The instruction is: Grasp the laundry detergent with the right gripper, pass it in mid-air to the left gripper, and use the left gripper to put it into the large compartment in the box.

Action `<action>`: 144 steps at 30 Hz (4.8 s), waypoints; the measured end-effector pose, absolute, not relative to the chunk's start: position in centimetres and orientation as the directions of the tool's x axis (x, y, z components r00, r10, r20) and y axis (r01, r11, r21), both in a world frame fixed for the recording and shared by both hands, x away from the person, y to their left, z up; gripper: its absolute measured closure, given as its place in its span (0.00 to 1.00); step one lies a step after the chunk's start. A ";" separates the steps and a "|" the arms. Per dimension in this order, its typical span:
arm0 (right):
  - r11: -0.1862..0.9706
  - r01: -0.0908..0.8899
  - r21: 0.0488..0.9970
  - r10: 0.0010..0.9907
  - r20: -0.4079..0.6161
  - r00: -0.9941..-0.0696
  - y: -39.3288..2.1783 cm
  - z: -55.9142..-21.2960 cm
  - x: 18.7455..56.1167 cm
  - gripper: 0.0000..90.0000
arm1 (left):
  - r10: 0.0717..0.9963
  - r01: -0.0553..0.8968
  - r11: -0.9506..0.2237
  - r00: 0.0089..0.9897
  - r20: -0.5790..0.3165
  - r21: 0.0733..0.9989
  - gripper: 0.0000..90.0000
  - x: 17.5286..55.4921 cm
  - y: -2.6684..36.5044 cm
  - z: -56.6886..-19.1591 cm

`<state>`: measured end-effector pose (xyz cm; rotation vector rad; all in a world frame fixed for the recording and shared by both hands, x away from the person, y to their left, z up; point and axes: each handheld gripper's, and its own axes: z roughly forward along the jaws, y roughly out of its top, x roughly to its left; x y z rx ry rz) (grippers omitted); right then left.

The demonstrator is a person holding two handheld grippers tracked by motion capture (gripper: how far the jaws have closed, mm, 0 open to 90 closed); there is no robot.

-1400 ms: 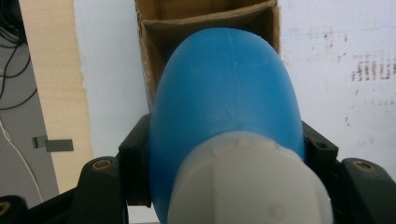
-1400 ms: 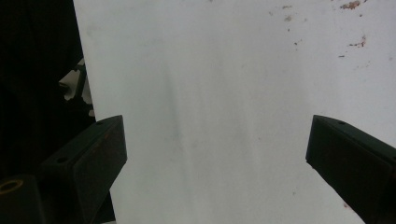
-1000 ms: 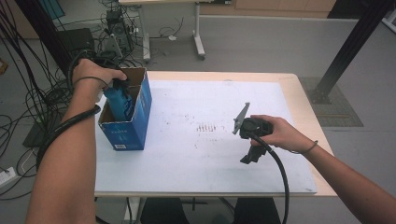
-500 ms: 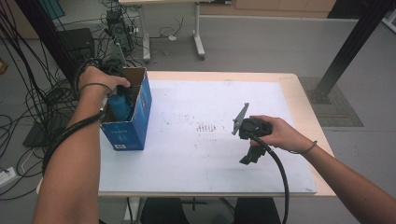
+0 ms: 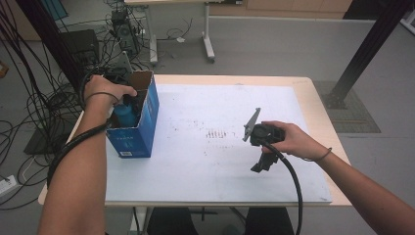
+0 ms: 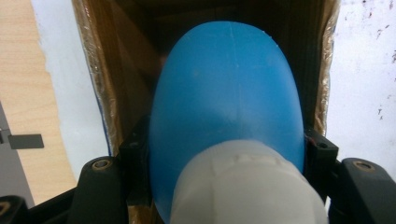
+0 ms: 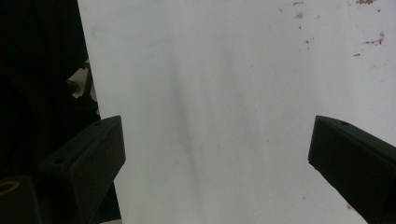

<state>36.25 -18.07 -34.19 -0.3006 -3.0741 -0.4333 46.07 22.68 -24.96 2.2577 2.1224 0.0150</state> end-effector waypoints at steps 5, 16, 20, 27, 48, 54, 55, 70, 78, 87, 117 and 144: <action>0.944 0.190 0.270 0.183 0.051 -0.982 -18.0 -34.2 36.2 0.04 | 0.998 0.998 -0.065 0.065 -0.018 0.026 0.42 46.0 22.6 -25.5; 0.944 0.196 0.265 0.188 0.055 -0.981 -17.9 -34.3 36.2 0.04 | 0.998 0.998 -0.065 0.065 -0.014 0.006 0.42 46.0 22.6 -26.7; 0.943 0.202 0.264 0.194 0.057 -0.979 -17.9 -34.3 36.2 0.04 | 0.998 0.998 -0.062 0.062 -0.015 0.009 0.42 46.0 22.6 -26.9; 0.944 0.196 0.265 0.188 0.056 -0.981 -17.8 -34.3 36.2 0.04 | 0.998 0.998 -0.059 0.059 -0.017 0.007 0.42 45.9 22.7 -27.0; 0.943 0.198 0.269 0.188 0.060 -0.980 -18.0 -34.5 36.3 0.04 | 0.998 0.999 -0.054 0.054 -0.022 0.009 0.42 45.9 22.8 -27.0; 0.944 0.183 0.275 0.175 0.052 -0.983 -17.9 -34.5 36.4 0.04 | 0.998 0.999 -0.052 0.052 -0.022 0.009 0.42 45.9 22.8 -27.0; 0.944 0.184 0.275 0.176 0.053 -0.983 -17.9 -34.5 36.4 0.04 | 0.998 0.999 -0.051 0.051 -0.022 0.009 0.42 45.9 22.8 -27.0; 0.941 0.200 0.272 0.191 0.062 -0.980 -18.0 -34.4 36.3 0.04 | 0.999 0.999 -0.043 0.043 -0.022 0.011 0.42 45.9 22.8 -27.0; 0.942 0.197 0.273 0.188 0.060 -0.980 -17.9 -34.4 36.3 0.04 | 0.999 0.999 -0.038 0.038 -0.021 0.009 0.42 45.9 22.8 -27.0; 0.941 0.202 0.272 0.192 0.063 -0.979 -17.9 -34.4 36.3 0.04 | 0.999 0.999 -0.037 0.037 -0.021 0.009 0.42 45.9 22.8 -27.0; 0.941 0.202 0.272 0.192 0.066 -0.979 -17.7 -34.4 36.3 0.04 | 0.999 1.000 -0.021 0.021 -0.042 0.003 0.42 45.7 23.3 -26.9; 0.940 0.206 0.270 0.193 0.072 -0.978 -17.5 -34.5 36.4 0.04 | 0.999 1.000 -0.020 0.019 -0.044 -0.007 0.37 45.6 23.3 -26.4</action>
